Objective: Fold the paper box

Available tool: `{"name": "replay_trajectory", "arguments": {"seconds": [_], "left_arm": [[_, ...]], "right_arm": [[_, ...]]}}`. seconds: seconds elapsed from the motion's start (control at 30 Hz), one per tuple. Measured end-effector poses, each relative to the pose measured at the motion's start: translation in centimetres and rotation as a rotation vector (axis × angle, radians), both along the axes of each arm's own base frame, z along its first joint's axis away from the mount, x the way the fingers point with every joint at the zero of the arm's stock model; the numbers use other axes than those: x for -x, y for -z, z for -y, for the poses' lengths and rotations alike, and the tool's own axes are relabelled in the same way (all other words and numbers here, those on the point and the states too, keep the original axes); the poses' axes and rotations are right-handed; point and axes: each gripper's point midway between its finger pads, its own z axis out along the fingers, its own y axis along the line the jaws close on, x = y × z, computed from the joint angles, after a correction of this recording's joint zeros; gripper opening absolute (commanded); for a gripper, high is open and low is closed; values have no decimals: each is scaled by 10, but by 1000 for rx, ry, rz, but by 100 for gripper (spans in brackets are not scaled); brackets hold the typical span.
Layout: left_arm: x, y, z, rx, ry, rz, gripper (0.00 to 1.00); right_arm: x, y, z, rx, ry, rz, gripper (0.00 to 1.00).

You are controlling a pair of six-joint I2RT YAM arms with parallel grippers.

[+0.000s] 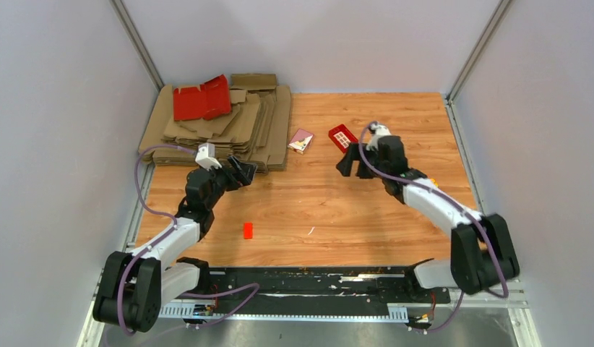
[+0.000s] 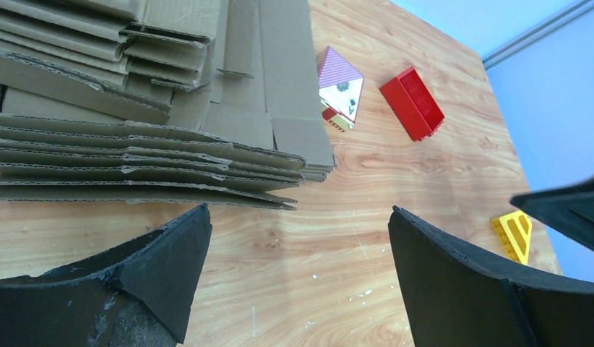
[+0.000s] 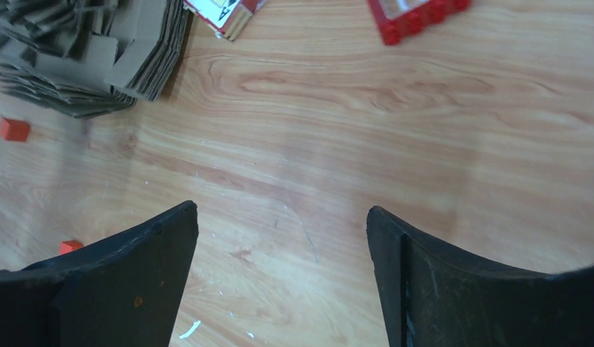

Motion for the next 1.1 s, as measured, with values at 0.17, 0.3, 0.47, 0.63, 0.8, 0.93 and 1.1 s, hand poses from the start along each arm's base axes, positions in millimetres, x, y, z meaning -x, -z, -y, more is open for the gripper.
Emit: {"name": "replay_trajectory", "arguments": {"seconds": [0.17,0.3,0.47,0.63,0.8,0.93,1.1], "left_arm": [[1,-1,4,-11,24,8,99],[3,-1,8,-18,49,11,99],[5,2,13,-22,74,4,99],[5,8,15,-22,85,-16,100],[5,9,16,-21,93,-21,100],[5,9,16,-22,92,-23,100],[5,13,16,-24,91,-32,100]], "right_arm": [[-41,7,-54,151,-122,-51,58],[-79,29,-78,252,-156,-108,56],[-96,74,-77,360,-158,-222,56],[-105,101,-70,447,-147,-291,56],[-135,101,-70,487,-115,-274,57],[-159,101,-56,471,-75,-282,57],[-193,100,1,415,44,-321,58]]}}
